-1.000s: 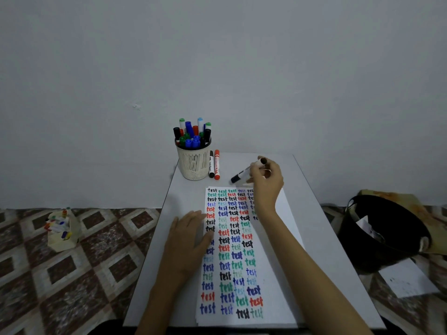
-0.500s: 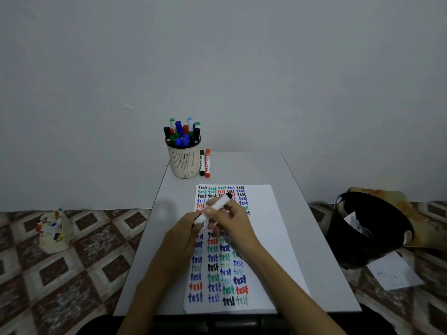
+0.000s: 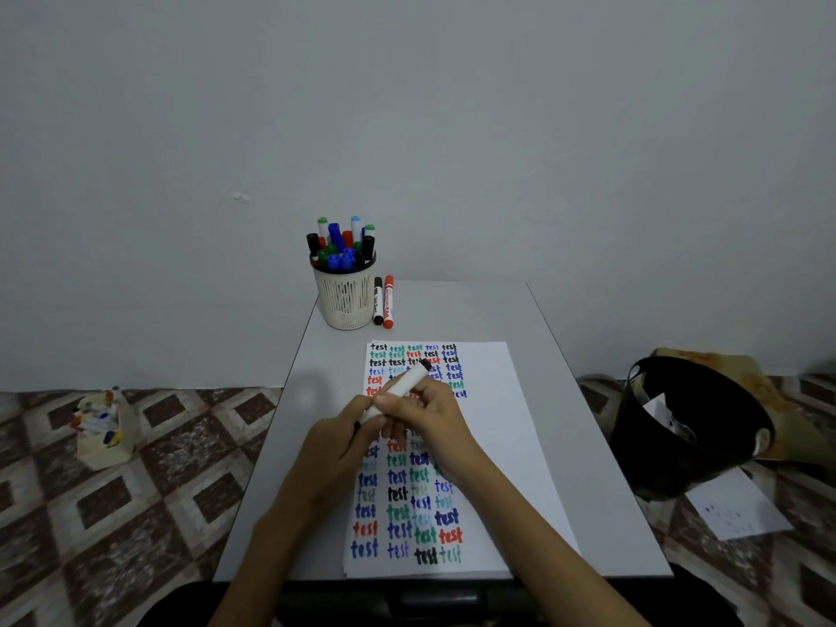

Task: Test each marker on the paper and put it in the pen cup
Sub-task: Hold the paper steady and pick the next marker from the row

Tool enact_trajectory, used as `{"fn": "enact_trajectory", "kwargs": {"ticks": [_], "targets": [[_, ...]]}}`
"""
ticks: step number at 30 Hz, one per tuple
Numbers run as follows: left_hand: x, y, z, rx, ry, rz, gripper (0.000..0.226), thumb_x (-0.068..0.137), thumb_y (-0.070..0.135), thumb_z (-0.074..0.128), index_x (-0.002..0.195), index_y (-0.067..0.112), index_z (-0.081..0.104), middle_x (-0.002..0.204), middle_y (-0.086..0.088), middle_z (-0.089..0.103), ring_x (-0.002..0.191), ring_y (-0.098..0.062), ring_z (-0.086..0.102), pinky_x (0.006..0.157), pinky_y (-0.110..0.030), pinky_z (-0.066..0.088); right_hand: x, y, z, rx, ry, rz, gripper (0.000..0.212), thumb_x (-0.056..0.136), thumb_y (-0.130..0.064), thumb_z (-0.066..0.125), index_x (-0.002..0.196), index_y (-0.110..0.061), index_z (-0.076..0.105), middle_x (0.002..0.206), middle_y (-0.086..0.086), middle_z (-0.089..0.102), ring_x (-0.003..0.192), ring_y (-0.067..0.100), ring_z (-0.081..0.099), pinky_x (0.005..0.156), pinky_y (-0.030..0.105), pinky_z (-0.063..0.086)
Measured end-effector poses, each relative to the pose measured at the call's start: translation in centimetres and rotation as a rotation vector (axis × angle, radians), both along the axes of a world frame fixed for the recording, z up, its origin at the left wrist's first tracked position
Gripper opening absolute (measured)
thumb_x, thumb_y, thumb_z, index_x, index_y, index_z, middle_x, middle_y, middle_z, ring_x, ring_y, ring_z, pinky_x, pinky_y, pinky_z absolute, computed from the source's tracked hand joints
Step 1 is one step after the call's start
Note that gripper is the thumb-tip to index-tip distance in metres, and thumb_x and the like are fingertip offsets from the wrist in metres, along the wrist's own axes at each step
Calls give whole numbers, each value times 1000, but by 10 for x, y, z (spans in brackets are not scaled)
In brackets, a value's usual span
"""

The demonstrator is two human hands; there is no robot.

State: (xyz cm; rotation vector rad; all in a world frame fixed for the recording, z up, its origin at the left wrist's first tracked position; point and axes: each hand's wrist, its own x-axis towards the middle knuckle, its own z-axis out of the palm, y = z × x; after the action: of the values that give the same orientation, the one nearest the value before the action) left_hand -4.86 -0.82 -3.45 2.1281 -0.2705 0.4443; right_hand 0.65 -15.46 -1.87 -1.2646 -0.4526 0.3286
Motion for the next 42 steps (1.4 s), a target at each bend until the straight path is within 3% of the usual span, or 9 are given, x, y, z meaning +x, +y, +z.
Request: {"fn": "enact_trajectory", "kwargs": {"ticks": [6, 10, 13, 16, 19, 23, 26, 31, 42], "targets": [[-3, 0, 3, -57, 1, -12, 38, 89, 50, 38, 109, 23, 55, 73, 1, 70, 64, -8, 68, 56, -37, 55, 1, 1, 1, 25, -6, 23, 22, 82, -11, 71, 95, 5, 64, 78, 19, 65, 58, 20, 58, 48, 23, 46], [-4, 0, 6, -103, -7, -5, 35, 88, 51, 43, 115, 33, 55, 78, 8, 71, 69, -6, 69, 61, -32, 57, 5, -6, 1, 79, -39, 53, 14, 83, -3, 68, 95, 4, 64, 77, 19, 64, 57, 21, 58, 49, 25, 47], [-5, 0, 7, -44, -85, 16, 26, 88, 54, 43, 110, 43, 53, 76, 12, 69, 62, -3, 66, 54, -24, 54, 4, -10, 6, 69, -57, 42, 9, 85, 0, 66, 93, 3, 64, 74, 16, 65, 56, 19, 59, 49, 24, 48], [-6, 1, 6, -61, -41, 61, 27, 89, 53, 41, 108, 38, 52, 71, 4, 69, 63, -6, 67, 54, -31, 56, 15, -18, 17, 207, 27, -143, 9, 85, -4, 65, 87, 1, 58, 76, 15, 67, 57, 18, 61, 48, 21, 50], [-2, 2, -2, -52, -4, 76, 30, 94, 42, 35, 112, 26, 52, 83, 3, 69, 75, -8, 68, 62, -35, 58, 38, -40, 25, 334, 96, -330, 17, 85, 5, 62, 80, -6, 50, 85, 20, 62, 68, 26, 66, 54, 25, 56], [4, 2, -7, 9, 36, 59, 33, 96, 39, 32, 118, 23, 51, 103, 9, 60, 93, -10, 63, 78, -38, 55, 53, -57, 22, 164, 75, -362, 12, 83, 7, 64, 86, -2, 57, 90, 20, 66, 78, 31, 69, 61, 32, 59], [4, 3, -7, 31, 66, 34, 36, 93, 45, 34, 118, 23, 49, 108, 10, 58, 101, -8, 59, 85, -38, 53, 55, -60, 15, 1, 70, -353, 17, 77, 9, 72, 76, -3, 59, 77, 20, 64, 64, 28, 65, 49, 33, 55], [6, 5, -6, 65, 73, 48, 27, 89, 31, 49, 116, 30, 48, 103, 12, 62, 94, -6, 61, 82, -32, 53, 54, -58, 4, -92, 81, -379, 39, 78, 13, 69, 60, -10, 42, 43, 3, 46, 33, 16, 43, 37, 21, 37], [6, 7, -8, 10, 62, 79, 11, 87, 16, 63, 97, 18, 57, 94, 18, 65, 86, 4, 63, 70, -14, 52, 55, -54, -2, -350, -103, -406, 35, 74, 13, 64, 60, -11, 43, 53, -1, 47, 44, 5, 42, 46, 19, 39]]}}
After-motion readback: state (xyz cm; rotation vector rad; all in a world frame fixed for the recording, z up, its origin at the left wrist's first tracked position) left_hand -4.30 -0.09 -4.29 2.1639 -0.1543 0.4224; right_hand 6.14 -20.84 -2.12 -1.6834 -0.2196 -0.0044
